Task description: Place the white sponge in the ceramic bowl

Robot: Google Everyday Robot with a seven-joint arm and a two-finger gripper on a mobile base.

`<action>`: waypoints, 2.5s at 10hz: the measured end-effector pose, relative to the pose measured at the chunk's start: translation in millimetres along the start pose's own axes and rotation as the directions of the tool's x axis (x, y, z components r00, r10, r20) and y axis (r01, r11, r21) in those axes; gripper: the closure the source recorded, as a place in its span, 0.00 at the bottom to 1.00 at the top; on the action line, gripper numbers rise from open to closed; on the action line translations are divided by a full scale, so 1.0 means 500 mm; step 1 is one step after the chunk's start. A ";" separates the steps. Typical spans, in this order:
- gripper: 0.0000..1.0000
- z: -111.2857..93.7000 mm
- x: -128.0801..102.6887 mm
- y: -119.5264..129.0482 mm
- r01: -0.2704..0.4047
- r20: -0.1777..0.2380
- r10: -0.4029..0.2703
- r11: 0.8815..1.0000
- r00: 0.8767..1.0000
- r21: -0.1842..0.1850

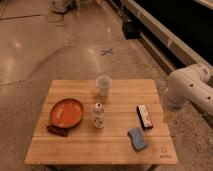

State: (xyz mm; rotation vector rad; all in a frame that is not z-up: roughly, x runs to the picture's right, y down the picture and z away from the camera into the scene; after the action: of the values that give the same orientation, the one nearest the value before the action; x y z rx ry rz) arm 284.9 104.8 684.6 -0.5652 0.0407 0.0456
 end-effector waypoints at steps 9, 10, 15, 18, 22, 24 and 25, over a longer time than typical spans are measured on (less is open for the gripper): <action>0.35 0.000 0.000 0.000 0.000 0.000 0.000 1.000 1.000 0.000; 0.35 0.000 0.000 0.000 0.000 0.000 0.000 1.000 1.000 0.000; 0.35 0.000 0.000 0.000 0.000 0.000 0.000 1.000 1.000 0.000; 0.35 0.000 0.000 0.000 0.000 0.000 0.000 1.000 1.000 0.000; 0.35 0.005 -0.003 -0.002 0.041 -0.006 -0.041 0.999 0.999 0.009; 0.35 0.031 -0.049 0.000 0.191 0.017 -0.191 0.981 0.981 0.019; 0.35 0.050 -0.084 0.003 0.282 0.038 -0.283 0.959 0.958 0.031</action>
State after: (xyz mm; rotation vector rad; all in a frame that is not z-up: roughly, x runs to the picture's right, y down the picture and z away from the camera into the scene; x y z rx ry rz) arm 243.5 118.4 707.1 -0.5398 -0.0809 -0.2220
